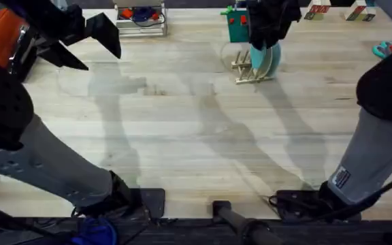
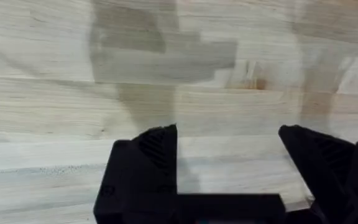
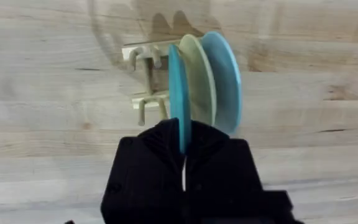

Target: Pick up the plates from the table one by one and place each into a slot on the dish rack.

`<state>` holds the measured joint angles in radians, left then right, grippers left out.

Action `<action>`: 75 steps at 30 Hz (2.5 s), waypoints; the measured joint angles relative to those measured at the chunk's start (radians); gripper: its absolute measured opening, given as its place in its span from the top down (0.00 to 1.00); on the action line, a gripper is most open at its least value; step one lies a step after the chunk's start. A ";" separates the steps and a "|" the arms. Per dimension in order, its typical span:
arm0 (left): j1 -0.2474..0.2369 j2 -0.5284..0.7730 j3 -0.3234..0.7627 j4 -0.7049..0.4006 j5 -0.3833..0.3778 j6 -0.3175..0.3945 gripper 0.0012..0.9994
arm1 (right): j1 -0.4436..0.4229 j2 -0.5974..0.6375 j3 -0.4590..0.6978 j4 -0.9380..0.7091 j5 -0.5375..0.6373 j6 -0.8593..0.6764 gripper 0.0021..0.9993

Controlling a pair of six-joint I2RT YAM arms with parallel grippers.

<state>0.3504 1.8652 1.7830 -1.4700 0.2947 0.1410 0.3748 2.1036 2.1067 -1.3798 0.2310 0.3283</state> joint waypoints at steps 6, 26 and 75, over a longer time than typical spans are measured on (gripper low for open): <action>0.000 0.000 0.000 0.000 0.000 0.000 0.00 | 0.000 0.016 0.000 -0.001 0.000 0.000 0.97; 0.000 0.000 0.000 0.000 0.000 0.000 0.00 | 0.000 0.074 0.000 -0.001 -0.021 -0.004 0.86; 0.000 0.000 0.000 0.000 0.000 0.000 0.00 | -0.001 0.030 0.532 -0.237 0.016 -0.068 0.01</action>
<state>0.3504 1.8652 1.7832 -1.4700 0.2947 0.1410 0.3733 2.1336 2.6385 -1.6173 0.2466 0.2604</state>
